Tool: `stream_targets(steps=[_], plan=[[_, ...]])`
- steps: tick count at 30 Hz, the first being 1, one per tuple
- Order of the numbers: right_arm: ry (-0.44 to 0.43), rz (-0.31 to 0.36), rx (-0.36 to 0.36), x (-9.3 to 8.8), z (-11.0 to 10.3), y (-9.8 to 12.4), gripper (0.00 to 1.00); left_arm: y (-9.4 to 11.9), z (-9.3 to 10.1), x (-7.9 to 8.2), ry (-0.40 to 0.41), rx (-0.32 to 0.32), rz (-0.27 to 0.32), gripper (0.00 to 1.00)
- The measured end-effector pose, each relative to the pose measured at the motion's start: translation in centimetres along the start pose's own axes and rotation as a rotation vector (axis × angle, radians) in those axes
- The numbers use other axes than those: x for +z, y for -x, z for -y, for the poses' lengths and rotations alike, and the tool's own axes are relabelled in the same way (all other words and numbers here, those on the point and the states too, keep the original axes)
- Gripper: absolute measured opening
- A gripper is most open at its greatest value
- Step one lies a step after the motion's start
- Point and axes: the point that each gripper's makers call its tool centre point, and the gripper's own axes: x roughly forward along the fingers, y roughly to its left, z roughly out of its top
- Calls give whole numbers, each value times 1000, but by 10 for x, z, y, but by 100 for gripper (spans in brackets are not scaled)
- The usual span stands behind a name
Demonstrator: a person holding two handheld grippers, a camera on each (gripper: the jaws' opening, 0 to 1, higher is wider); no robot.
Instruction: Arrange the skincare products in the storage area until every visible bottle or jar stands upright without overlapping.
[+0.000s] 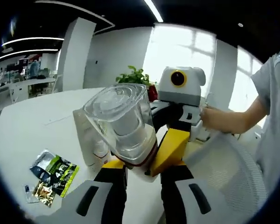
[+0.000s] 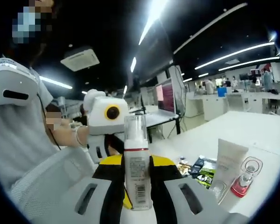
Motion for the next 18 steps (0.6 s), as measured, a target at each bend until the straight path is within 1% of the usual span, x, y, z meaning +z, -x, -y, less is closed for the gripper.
stream_targets(steps=[2,6,8,9,11,12,13,14,15,18], plan=[[0,-3,0,-1,0,1,19,-1,0,-2,-14,4,-2,23],[2,-15,-5,-4,0,1,19,-2,0,-4,-1,1,-13,20],[3,-24,-3,-6,-1,0,19,-2,1,-6,2,-2,-21,21],[7,-27,-5,-6,-1,0,20,-3,-1,-7,-9,4,-21,21],[5,-42,0,-9,-3,-1,20,-4,0,-10,6,7,-39,22],[2,-53,5,-12,-4,-2,20,-3,1,-14,26,0,-64,22],[5,-57,-2,-14,-3,-2,20,-4,-2,-14,-12,14,-61,22],[10,-60,-2,-14,-2,-2,20,-4,-2,-15,-33,20,-63,22],[16,-70,1,-15,-2,-2,20,-5,-1,-16,-33,20,-65,22],[15,-67,0,-15,-1,-1,20,-4,-1,-15,-38,15,-66,22]])
